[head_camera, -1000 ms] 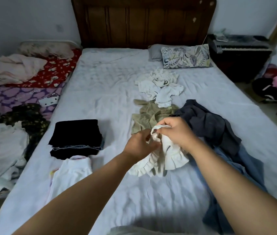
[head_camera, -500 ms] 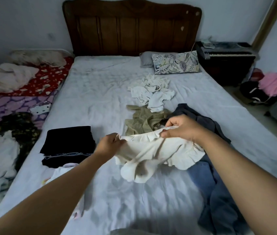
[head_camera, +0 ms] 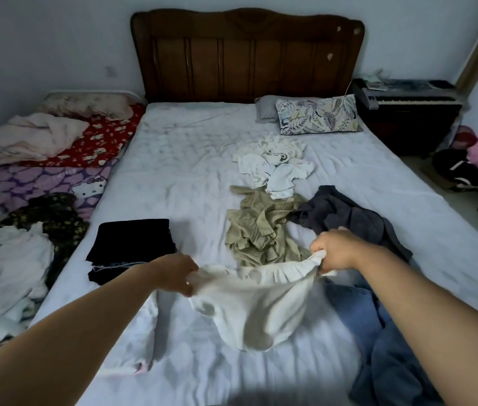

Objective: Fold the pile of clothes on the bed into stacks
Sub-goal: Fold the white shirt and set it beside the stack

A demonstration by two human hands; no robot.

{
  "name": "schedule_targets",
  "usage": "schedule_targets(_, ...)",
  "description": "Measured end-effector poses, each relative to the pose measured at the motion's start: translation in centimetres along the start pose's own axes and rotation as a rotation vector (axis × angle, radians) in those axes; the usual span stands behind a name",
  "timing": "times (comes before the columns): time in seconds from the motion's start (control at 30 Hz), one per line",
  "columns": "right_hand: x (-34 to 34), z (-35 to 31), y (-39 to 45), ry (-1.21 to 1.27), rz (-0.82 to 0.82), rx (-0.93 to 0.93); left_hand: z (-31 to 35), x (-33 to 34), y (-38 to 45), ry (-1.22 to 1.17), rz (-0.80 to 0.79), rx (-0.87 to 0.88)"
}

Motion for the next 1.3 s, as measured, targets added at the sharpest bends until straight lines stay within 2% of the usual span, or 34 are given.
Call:
schedule_targets(0.07, 0.5, 0.6, -0.2, -0.07, -0.034, 0.004, -1.4, 1.2, 0.0, -0.011, -0.021, -0.009)
schedule_targets(0.13, 1.0, 1.4, -0.4, -0.007, -0.059, 0.034, -3.3, 2.0, 0.0, -0.153, 0.014, -0.056)
schedule_targets(0.23, 1.3, 1.7, -0.1, -0.026, -0.023, 0.013, -4.4, 2.4, 0.4, -0.368, 0.147, -0.07)
schedule_targets(0.37, 1.8, 1.8, 0.1, -0.134, -0.024, -0.001, -2.0, 1.4, 0.5, -1.144, 0.209, -0.031)
schedule_targets(0.47, 2.4, 2.7, -0.1, -0.161, -0.07, 0.025, -0.9, 0.8, 1.0, -1.381, 0.188, -0.058)
schedule_targets(0.53, 2.8, 3.6, -0.2, -0.133, -0.105, 0.063, -1.2, 0.8, 1.4, -1.3, 0.194, -0.098)
schedule_targets(0.7, 3.1, 4.5, -0.1, -0.071, -0.135, 0.107, -1.7, 1.3, 2.5, -0.692, 0.256, -0.109)
schedule_targets(0.77, 2.3, 4.5, 0.3, -0.116, -0.026, 0.121, -1.9, 0.6, 2.8, -0.585, 0.359, -0.176)
schedule_targets(0.87, 0.6, 4.8, 1.0, -0.219, 0.202, 0.209, -2.1, 0.0, 3.8, -0.591, 0.464, -0.249)
schedule_targets(0.93, 0.2, 5.7, 1.5, -0.004, 0.324, 0.32, -2.0, -0.5, 4.5, -0.607, 0.518, -0.273)
schedule_targets(1.0, 0.5, 6.2, 2.5, 0.293, 0.393, 0.339, -1.3, -0.9, 5.8, -0.616, 0.533, -0.235)
schedule_targets(1.07, 1.9, 5.8, 3.9, 0.448, 0.324, 0.287, -0.8, -0.8, 7.2, -0.579, 0.516, -0.199)
schedule_targets(1.3, 10.0, 4.9, 7.4, 0.37, 0.062, 0.158, 0.1, 5.2, 11.5, -0.5, 0.332, -0.242)
Point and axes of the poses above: each hand's wrist, its own y-axis towards the middle knuckle, its own x-axis out of the palm, z = x × y, the point moved 8 cm from there along y, towards the middle knuckle, and after that the axes turned 3 degrees about y, right-handed, at the moved point
